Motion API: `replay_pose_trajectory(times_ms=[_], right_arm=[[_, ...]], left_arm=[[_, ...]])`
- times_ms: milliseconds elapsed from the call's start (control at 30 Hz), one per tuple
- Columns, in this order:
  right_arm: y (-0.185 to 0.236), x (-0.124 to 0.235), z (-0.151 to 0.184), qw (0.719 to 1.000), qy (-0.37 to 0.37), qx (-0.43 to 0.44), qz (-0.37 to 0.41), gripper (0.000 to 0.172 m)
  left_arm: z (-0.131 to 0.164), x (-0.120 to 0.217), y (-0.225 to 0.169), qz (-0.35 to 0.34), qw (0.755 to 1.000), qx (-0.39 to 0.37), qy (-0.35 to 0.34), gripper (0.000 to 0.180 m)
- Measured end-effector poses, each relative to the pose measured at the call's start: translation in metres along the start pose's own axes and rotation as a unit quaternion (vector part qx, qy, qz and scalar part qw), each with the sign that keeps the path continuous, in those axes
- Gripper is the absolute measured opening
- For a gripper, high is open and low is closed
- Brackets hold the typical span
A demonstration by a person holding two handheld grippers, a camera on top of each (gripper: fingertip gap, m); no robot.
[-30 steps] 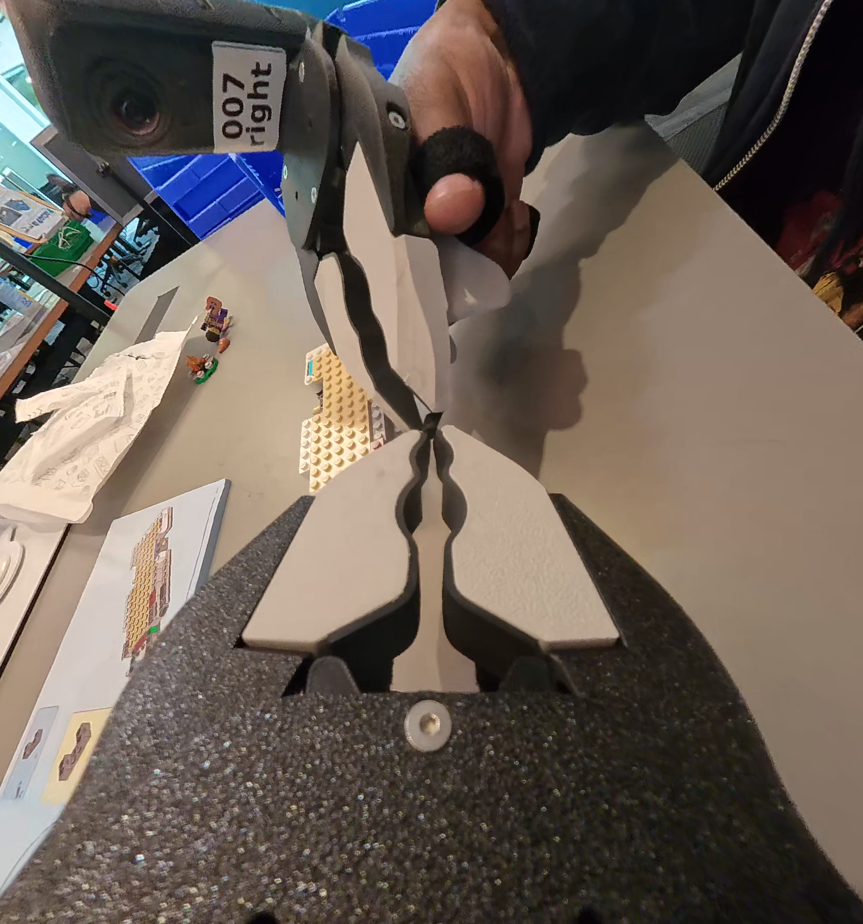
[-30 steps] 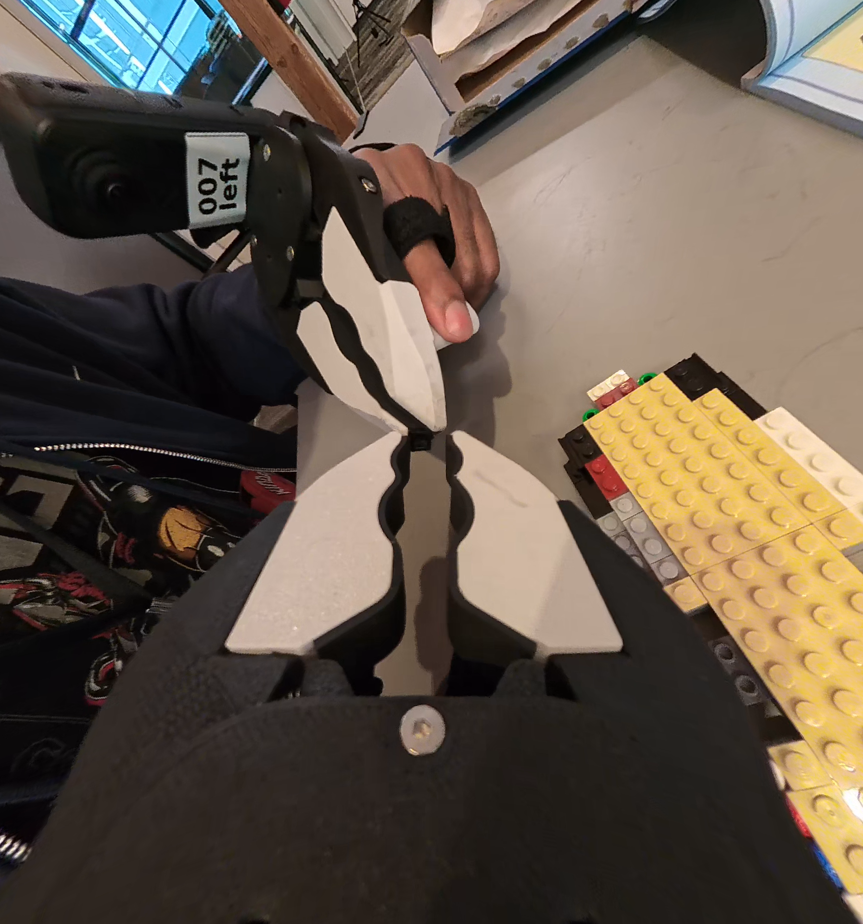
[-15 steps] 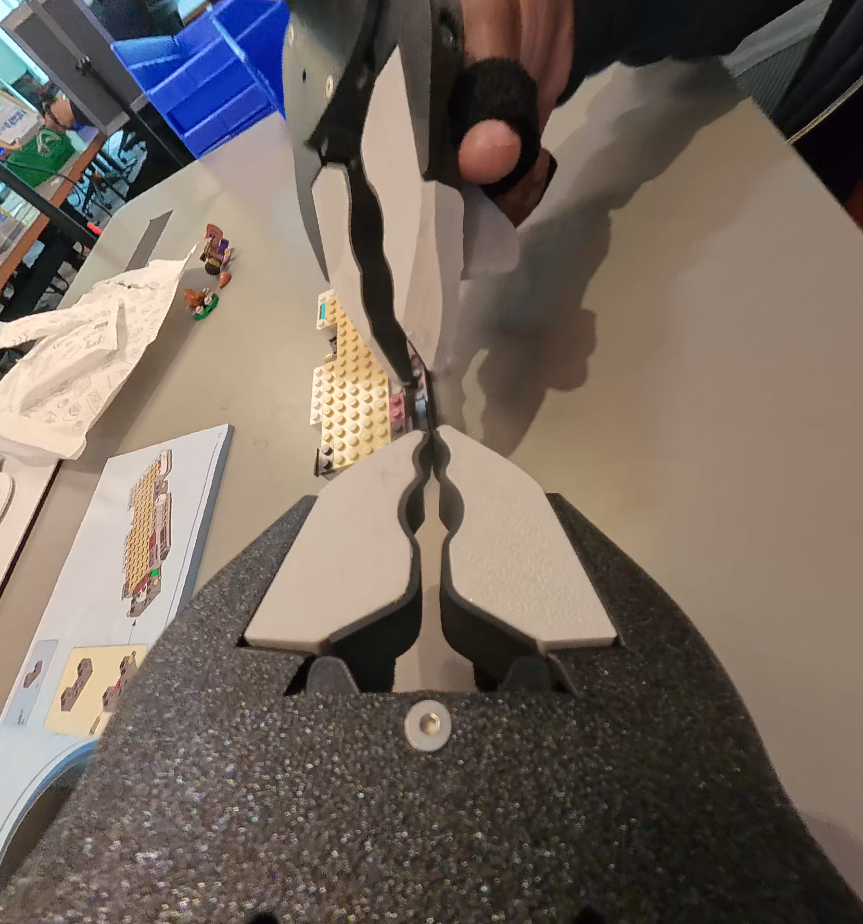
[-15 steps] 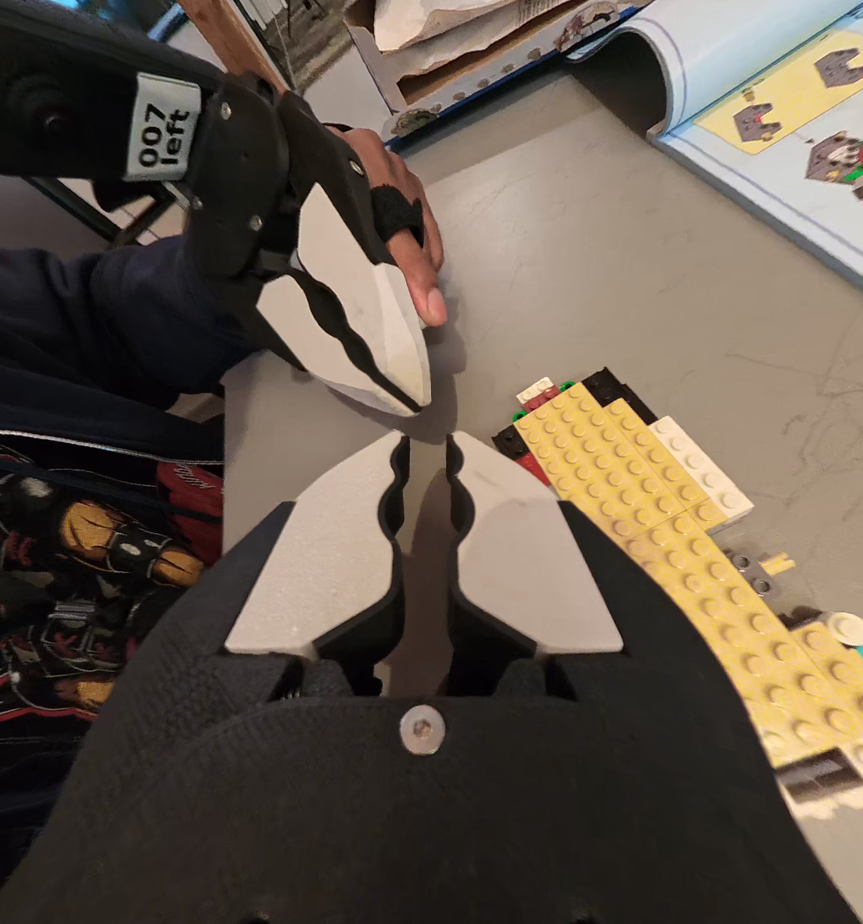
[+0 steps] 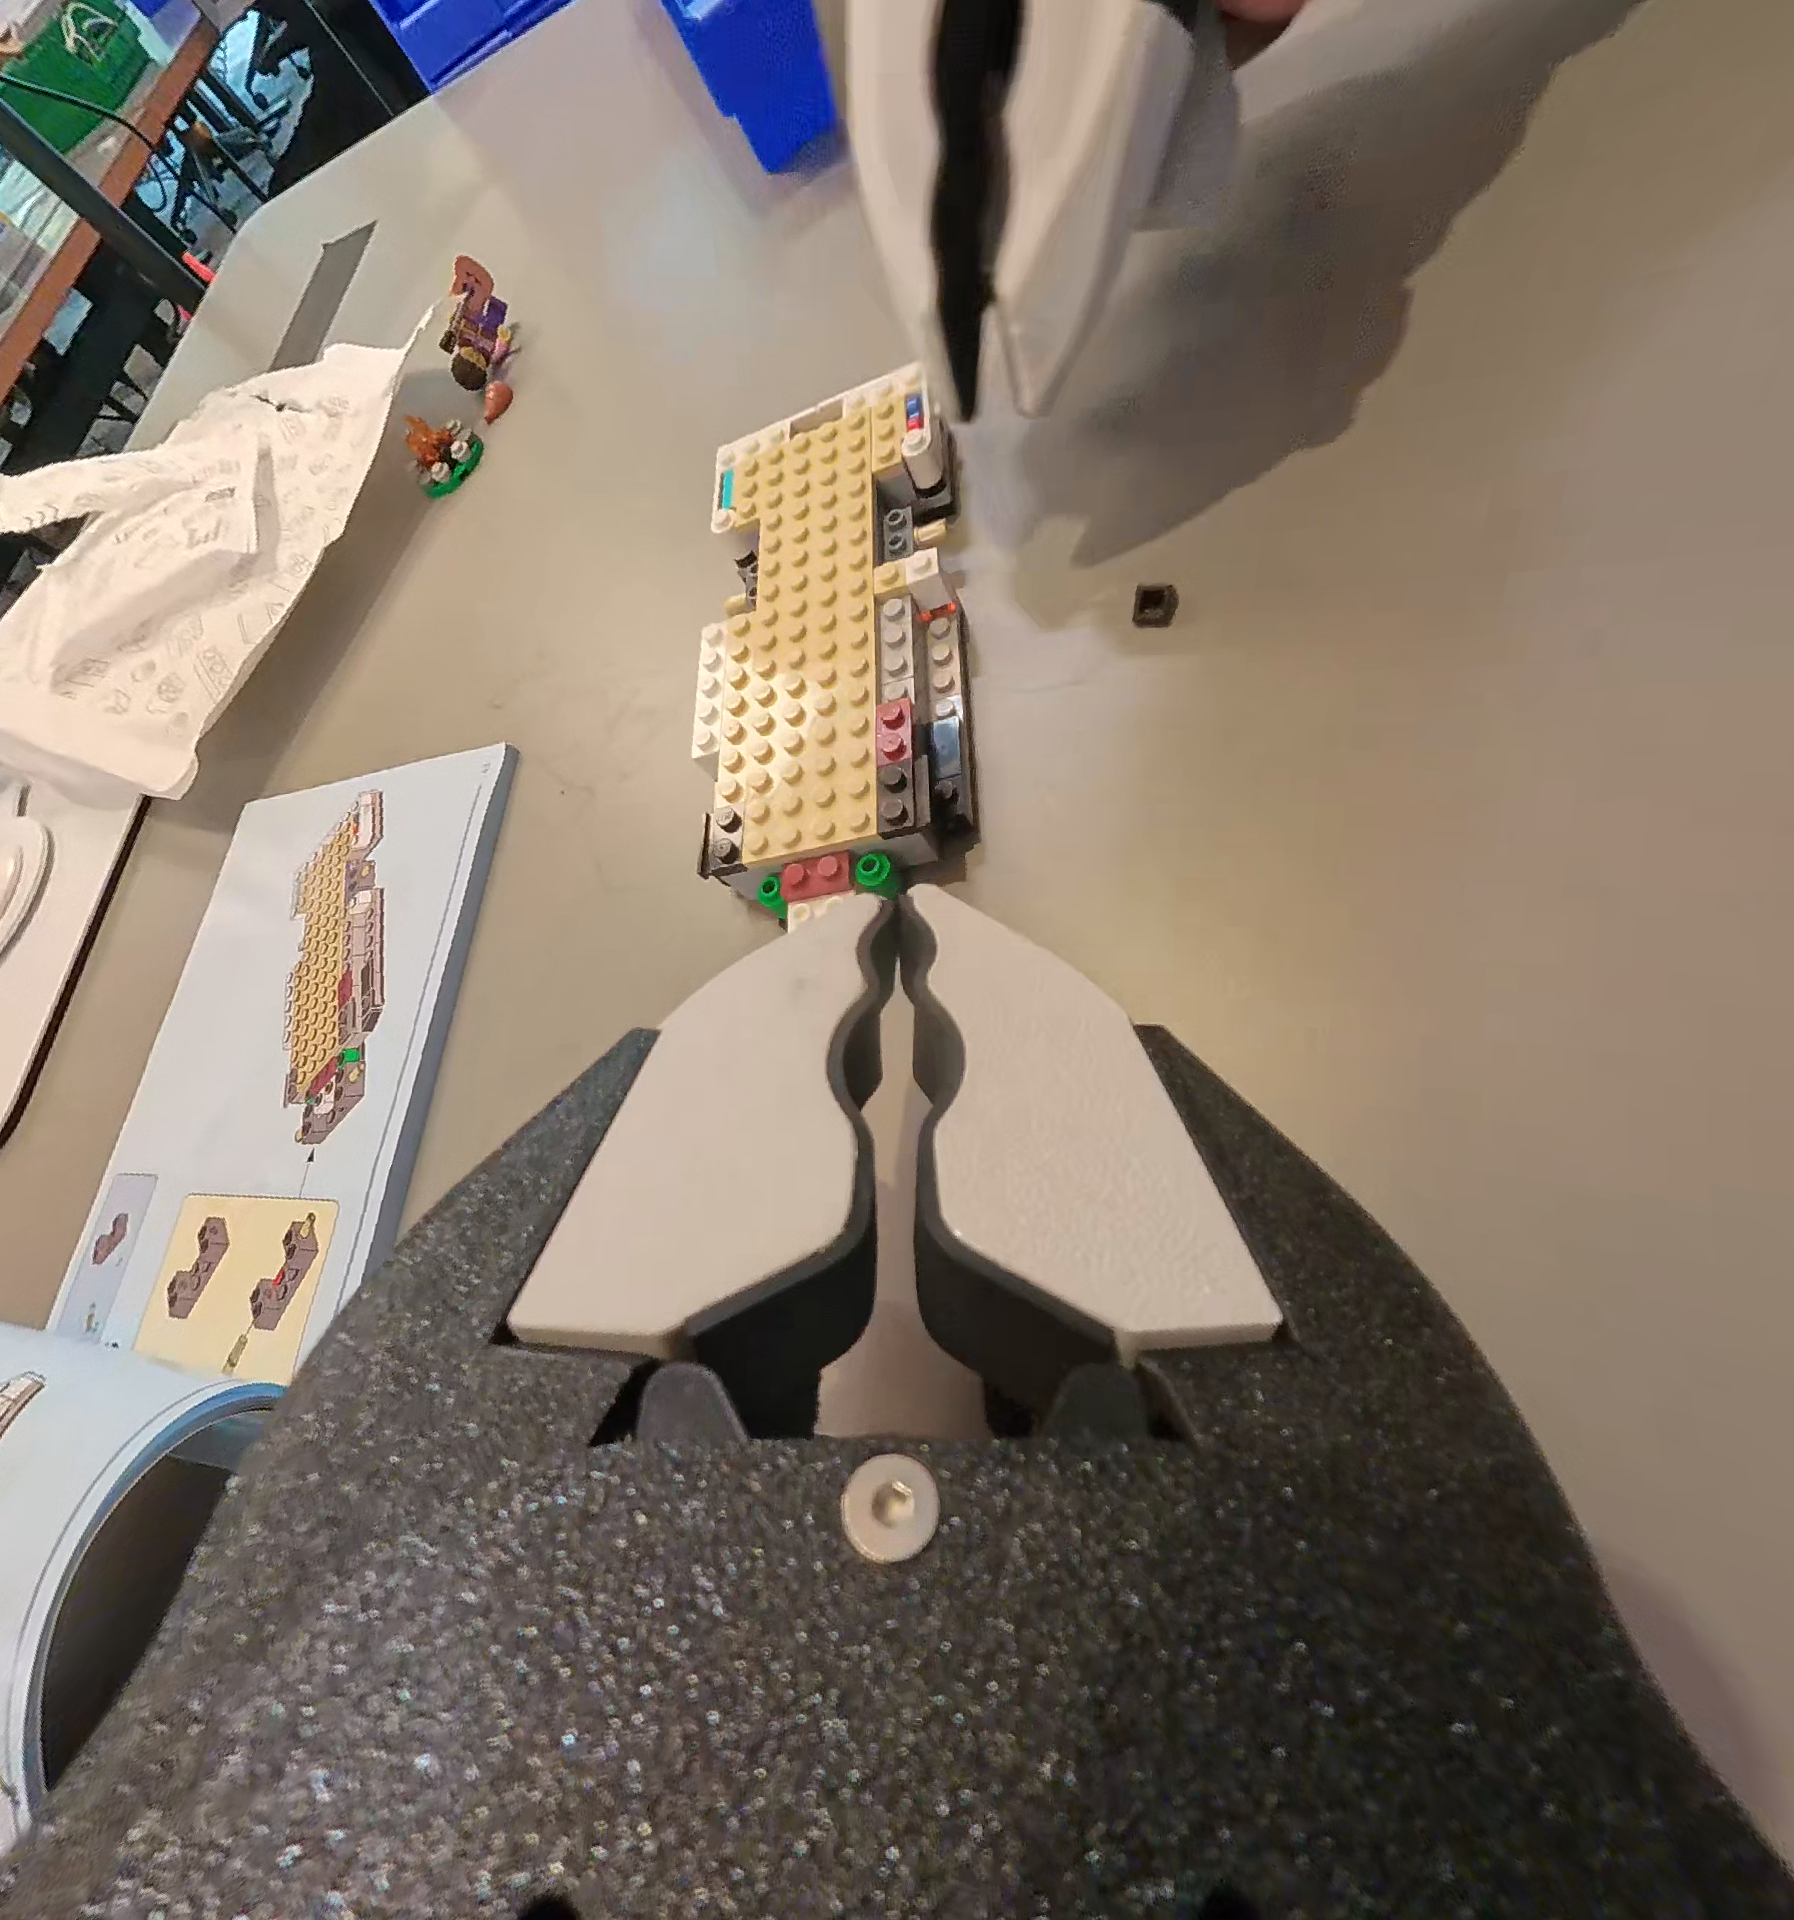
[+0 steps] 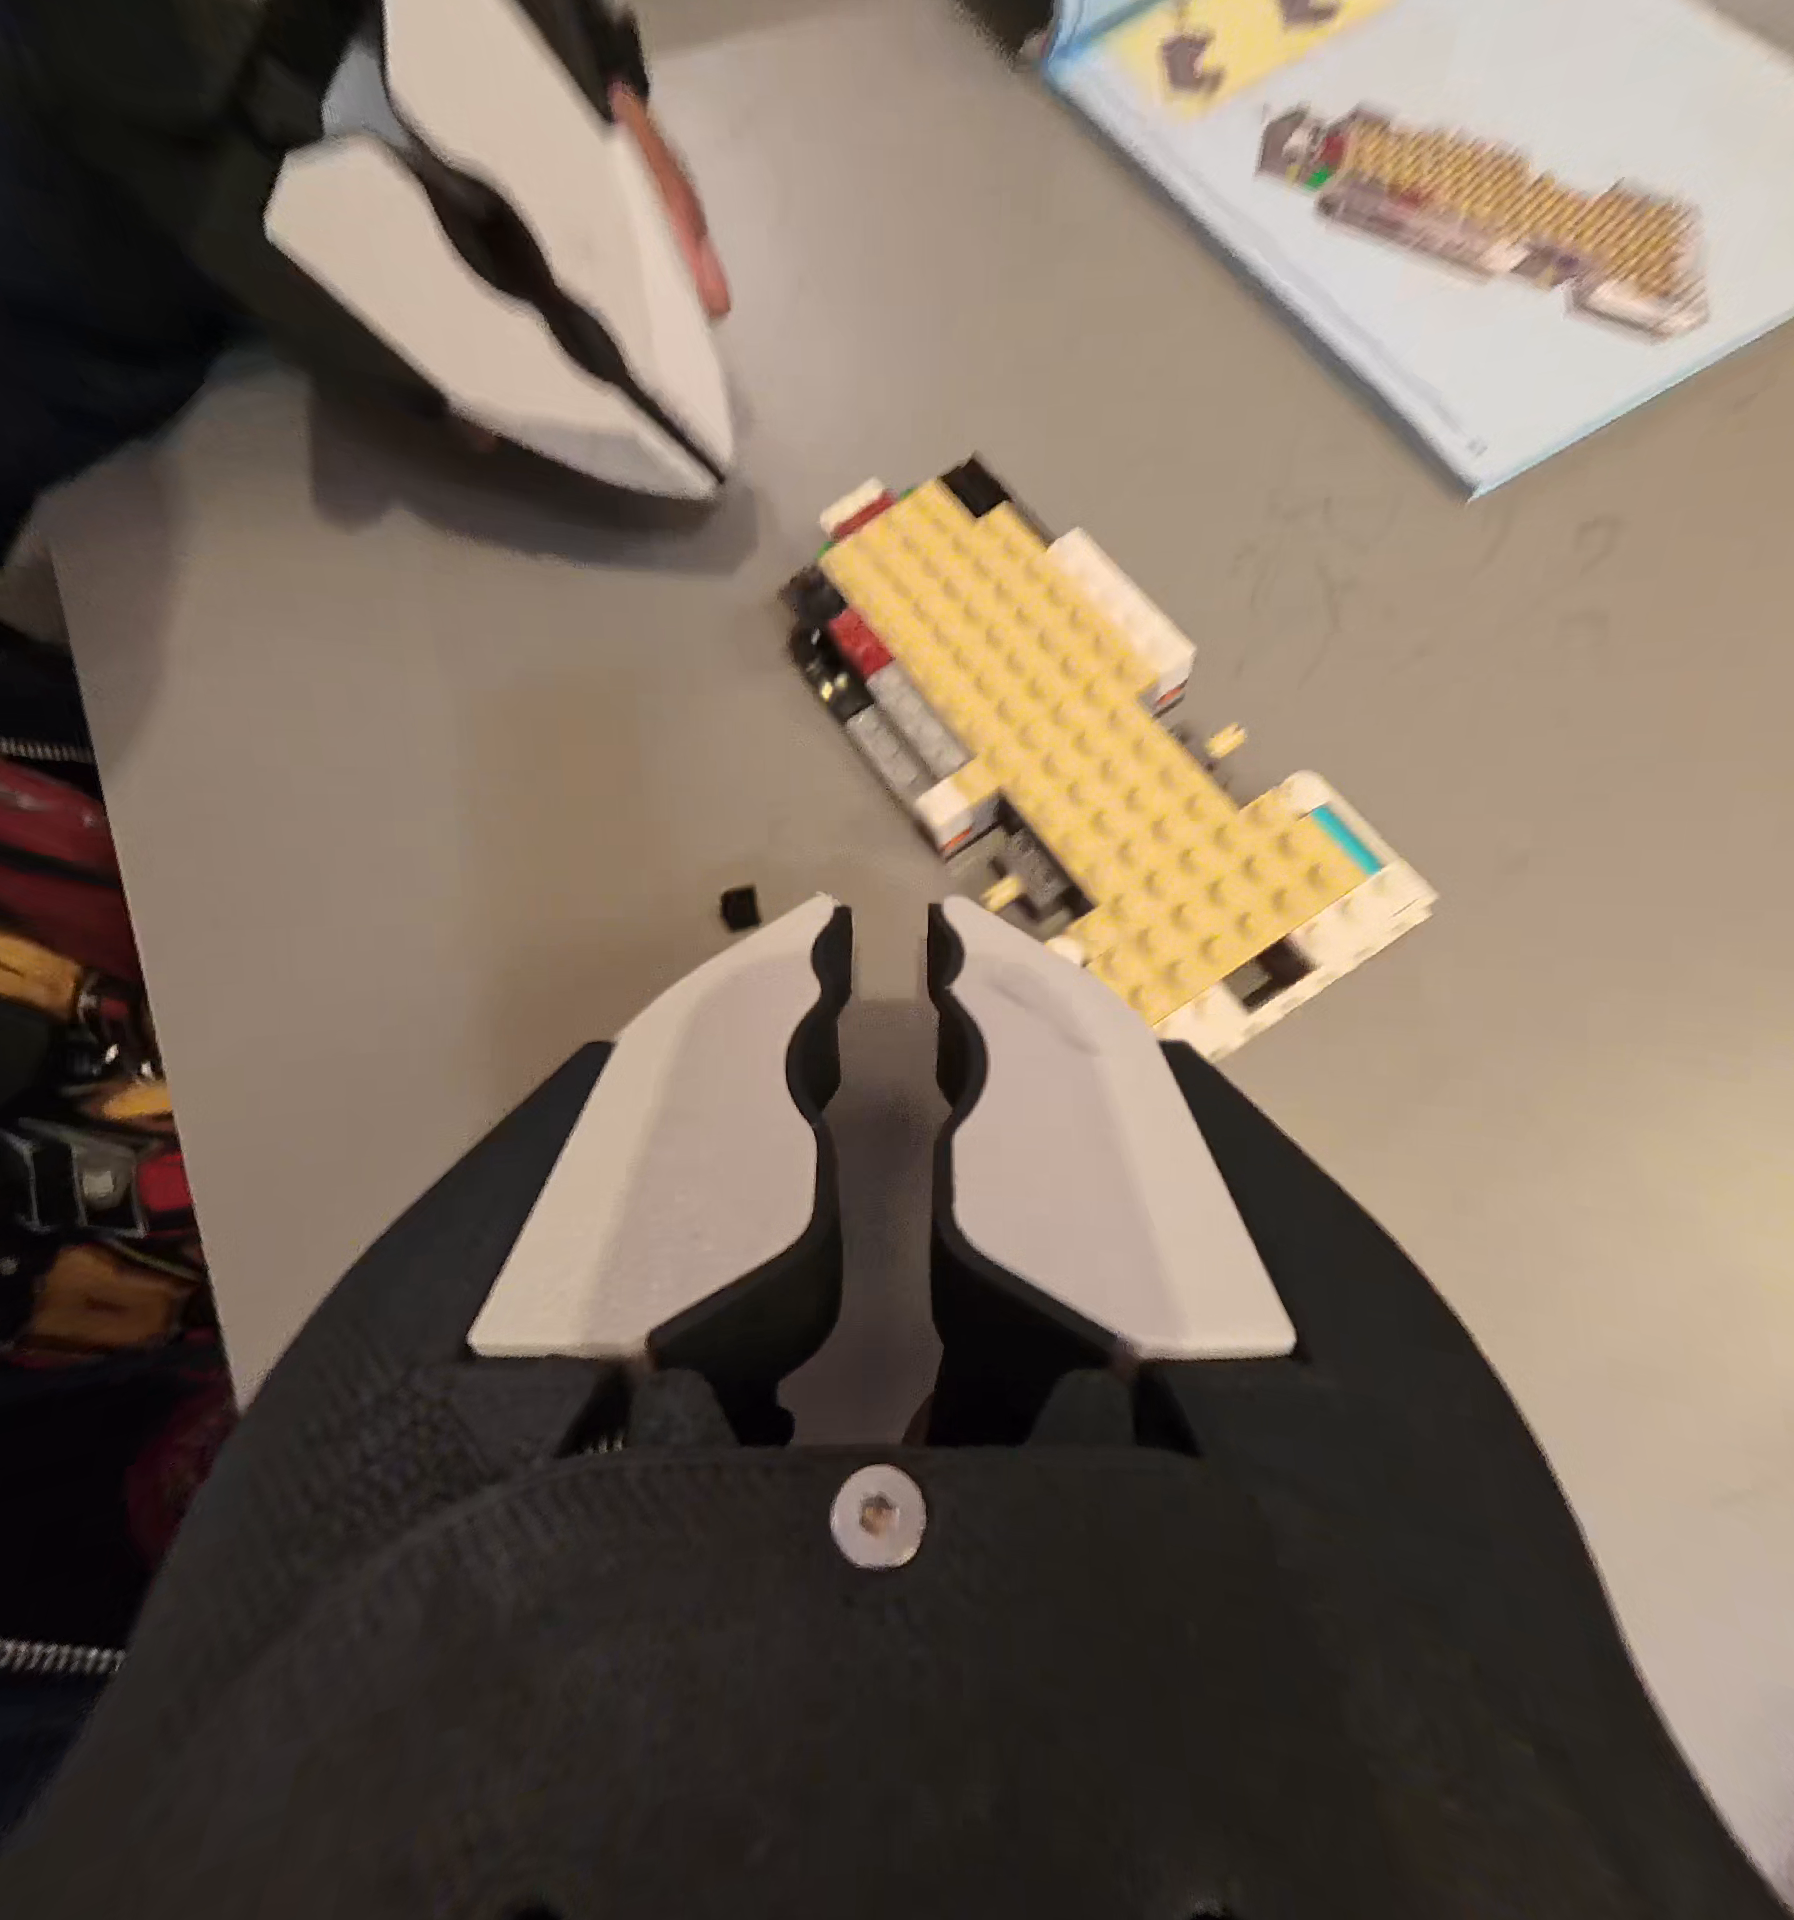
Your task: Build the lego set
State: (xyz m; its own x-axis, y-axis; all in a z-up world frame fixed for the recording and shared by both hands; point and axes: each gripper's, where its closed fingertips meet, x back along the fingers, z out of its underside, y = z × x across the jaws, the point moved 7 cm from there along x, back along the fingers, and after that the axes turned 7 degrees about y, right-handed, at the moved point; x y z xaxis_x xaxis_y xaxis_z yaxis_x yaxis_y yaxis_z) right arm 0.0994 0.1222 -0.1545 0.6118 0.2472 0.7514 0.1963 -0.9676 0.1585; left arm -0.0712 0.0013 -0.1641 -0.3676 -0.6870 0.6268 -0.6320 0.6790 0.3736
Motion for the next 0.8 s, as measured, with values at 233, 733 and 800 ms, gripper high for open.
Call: replay_pose_trajectory(times_ms=[233,733,800], right_arm=[[0.014,0.014,0.023,0.999,0.034,0.016,0.029,0.017],[-0.01,0.058,0.075,0.99,0.023,-0.062,0.126,0.025],[-0.001,0.044,0.064,0.994,0.019,-0.044,0.103,0.025]], left_arm=[[0.0,0.003,0.003,-0.004,1.0,0.02,-0.008,0.0],[-0.002,0.001,0.005,-0.001,0.999,0.042,-0.003,0.006],[-0.003,0.001,0.005,0.001,0.999,0.048,-0.01,0.006]])
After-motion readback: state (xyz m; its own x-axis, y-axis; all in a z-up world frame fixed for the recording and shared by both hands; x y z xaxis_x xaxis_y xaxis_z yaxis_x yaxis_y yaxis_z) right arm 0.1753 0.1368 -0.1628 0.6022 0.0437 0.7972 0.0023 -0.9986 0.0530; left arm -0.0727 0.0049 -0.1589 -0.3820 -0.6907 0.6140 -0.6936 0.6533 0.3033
